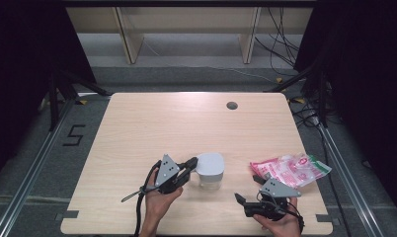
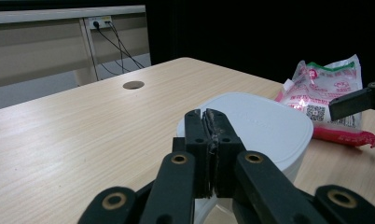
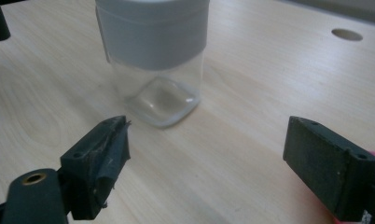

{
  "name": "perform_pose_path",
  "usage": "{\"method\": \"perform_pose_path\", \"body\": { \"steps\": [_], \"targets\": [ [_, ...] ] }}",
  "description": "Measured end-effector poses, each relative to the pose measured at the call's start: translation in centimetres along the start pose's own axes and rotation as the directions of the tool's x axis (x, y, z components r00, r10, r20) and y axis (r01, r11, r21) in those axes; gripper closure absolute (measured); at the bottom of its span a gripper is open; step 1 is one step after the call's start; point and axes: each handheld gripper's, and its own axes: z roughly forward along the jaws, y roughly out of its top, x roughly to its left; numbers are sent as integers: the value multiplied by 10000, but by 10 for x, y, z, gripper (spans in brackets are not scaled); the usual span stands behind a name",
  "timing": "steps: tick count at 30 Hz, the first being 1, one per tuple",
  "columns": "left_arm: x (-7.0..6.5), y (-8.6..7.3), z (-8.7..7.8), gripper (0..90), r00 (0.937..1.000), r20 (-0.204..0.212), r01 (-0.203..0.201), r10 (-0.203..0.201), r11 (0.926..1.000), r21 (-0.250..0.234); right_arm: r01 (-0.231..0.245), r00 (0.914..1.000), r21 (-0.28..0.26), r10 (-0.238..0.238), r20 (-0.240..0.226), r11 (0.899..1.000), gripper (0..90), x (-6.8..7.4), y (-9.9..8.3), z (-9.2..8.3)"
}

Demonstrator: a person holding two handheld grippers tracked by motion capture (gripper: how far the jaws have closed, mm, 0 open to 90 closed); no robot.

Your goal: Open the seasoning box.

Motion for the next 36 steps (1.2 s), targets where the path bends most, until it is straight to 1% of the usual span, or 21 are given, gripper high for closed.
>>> {"method": "perform_pose_path", "body": {
  "steps": [2,3,4,6,8,10,11,12,13,14,17,20,23,24,27,30,31,32,33,35,36],
  "targets": [
    [-1,0,0,873,10000,-30,-10,10,10000,8,-237,9996,37,237,-138,9997,156,1,2,0],
    [-1,0,0,873,10000,-26,-7,7,10000,-1,69,10000,22,-69,46,10000,171,-1,4,2],
    [0,-1,0,873,10000,-16,3,-3,10000,-10,69,10000,22,-69,46,10000,171,-1,4,2],
    [-1,-1,-1,873,9999,-82,80,-80,10000,-46,180,9997,51,-179,-165,9998,229,-1,7,4],
    [1,-1,-1,873,9998,-38,-212,212,9998,-43,12,9998,160,-9,-222,9999,274,1,9,5],
    [-1,-2,-1,873,10000,-43,75,-76,9999,-78,370,9989,-156,-374,-286,9992,350,-2,11,8],
    [-1,-2,-1,873,10000,-65,45,-46,9999,-96,-37,9990,-17,37,-448,10000,372,0,12,8],
    [0,-1,-1,873,9999,-66,-98,97,9999,-71,37,9984,13,-36,-561,10000,399,0,13,8],
    [-1,-1,-1,873,10000,-85,-52,51,10000,-61,408,9977,-76,-412,-542,9991,427,-1,14,10],
    [-1,-1,-1,873,10000,-76,-34,33,10000,-67,524,9973,-29,-525,-517,9986,479,1,15,11],
    [-1,-2,-1,872,9999,-92,74,-75,9999,-125,354,9972,129,-345,-663,9993,524,3,16,11],
    [-1,-3,-1,873,10000,-21,48,-48,9997,-241,847,9941,-114,-852,-674,9963,592,1,20,15],
    [0,-3,-1,874,10000,16,70,-70,9996,-260,951,9930,-278,-968,-671,9951,651,0,22,18],
    [-1,-3,-2,873,9997,-91,216,-218,9996,-155,861,9934,-237,-876,-739,9960,673,0,23,18],
    [0,-4,-2,874,9997,-30,229,-230,9996,-188,703,9953,-319,-723,-649,9970,729,1,25,20],
    [1,-4,-3,874,9998,23,203,-202,9996,-204,967,9920,-342,-991,-776,9947,775,-1,28,22],
    [1,-4,-3,875,9999,16,168,-168,9997,-201,787,9938,-175,-798,-771,9967,794,1,28,21],
    [1,-4,-3,875,9999,23,160,-160,9997,-197,1099,9900,-331,-1124,-856,9934,810,-1,29,24],
    [0,-4,-3,875,9998,28,200,-200,9996,-195,1150,9891,-295,-1172,-892,9929,823,-1,30,24],
    [1,-4,-4,876,9996,13,272,-272,9994,-192,912,9920,-167,-923,-857,9957,851,2,31,24],
    [0,-5,-4,875,9995,-24,304,-305,9993,-198,1068,9905,-361,-1095,-833,9936,870,1,32,25]
  ]
}}
